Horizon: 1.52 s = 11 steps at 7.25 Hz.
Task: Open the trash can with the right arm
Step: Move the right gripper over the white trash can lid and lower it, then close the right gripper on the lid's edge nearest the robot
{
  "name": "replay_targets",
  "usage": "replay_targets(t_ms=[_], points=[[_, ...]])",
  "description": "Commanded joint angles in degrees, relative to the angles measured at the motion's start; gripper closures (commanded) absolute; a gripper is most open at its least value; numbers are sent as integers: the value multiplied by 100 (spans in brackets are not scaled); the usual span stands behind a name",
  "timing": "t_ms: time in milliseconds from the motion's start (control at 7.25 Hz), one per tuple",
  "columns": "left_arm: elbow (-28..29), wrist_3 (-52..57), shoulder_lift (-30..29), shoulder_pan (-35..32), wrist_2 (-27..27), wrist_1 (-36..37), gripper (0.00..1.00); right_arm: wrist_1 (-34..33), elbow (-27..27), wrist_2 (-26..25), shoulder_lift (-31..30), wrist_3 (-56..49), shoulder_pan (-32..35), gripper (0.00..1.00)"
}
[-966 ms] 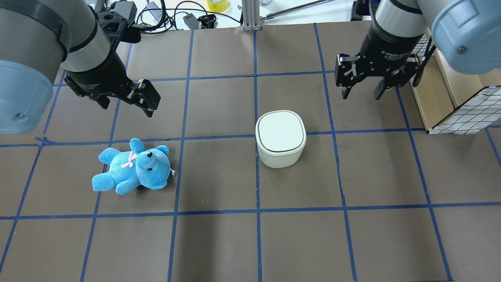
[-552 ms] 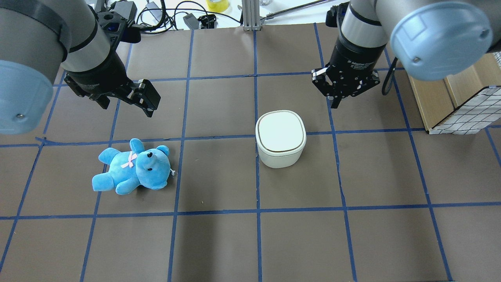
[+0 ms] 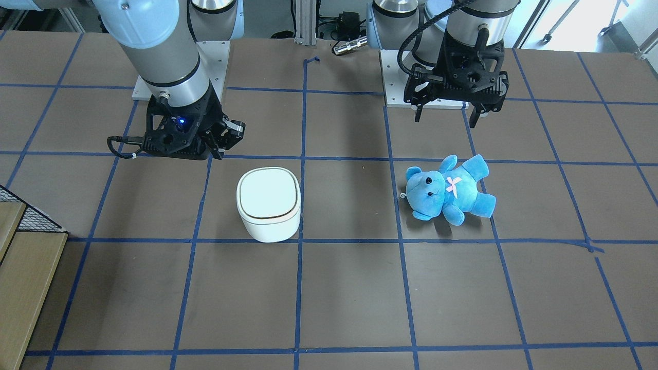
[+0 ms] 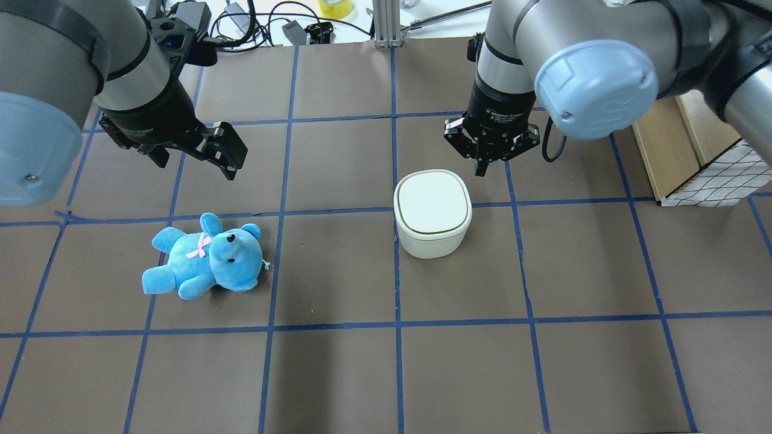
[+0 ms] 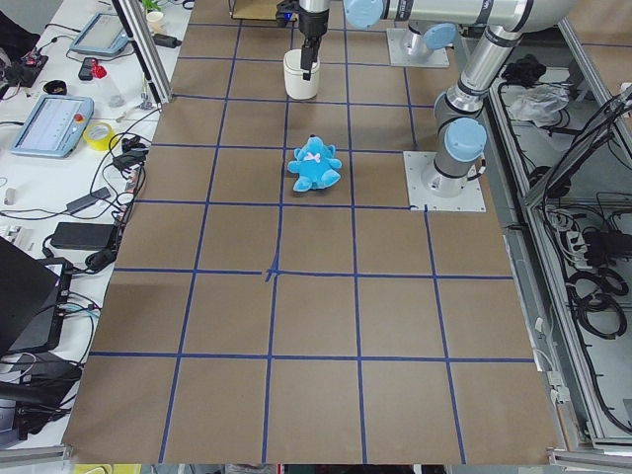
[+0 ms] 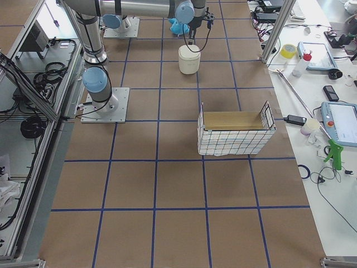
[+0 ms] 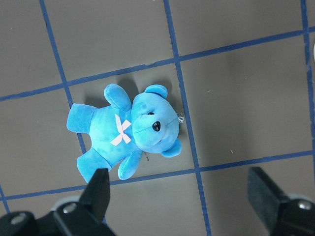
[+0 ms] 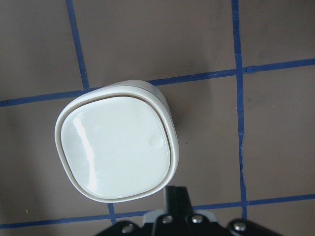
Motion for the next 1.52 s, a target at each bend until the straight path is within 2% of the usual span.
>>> replay_targets(t_ms=[0,414,1103,1379], points=[[0,0,0,0,0,0,0,-210,85,9,223,0,94,100],[0,0,0,0,0,0,0,-1247,812,9,312,-79,103,100],[0,0,0,0,0,0,0,-1293,850,35,399,-167,103,100],[0,0,0,0,0,0,0,-1302,850,219,417,-202,103,100]])
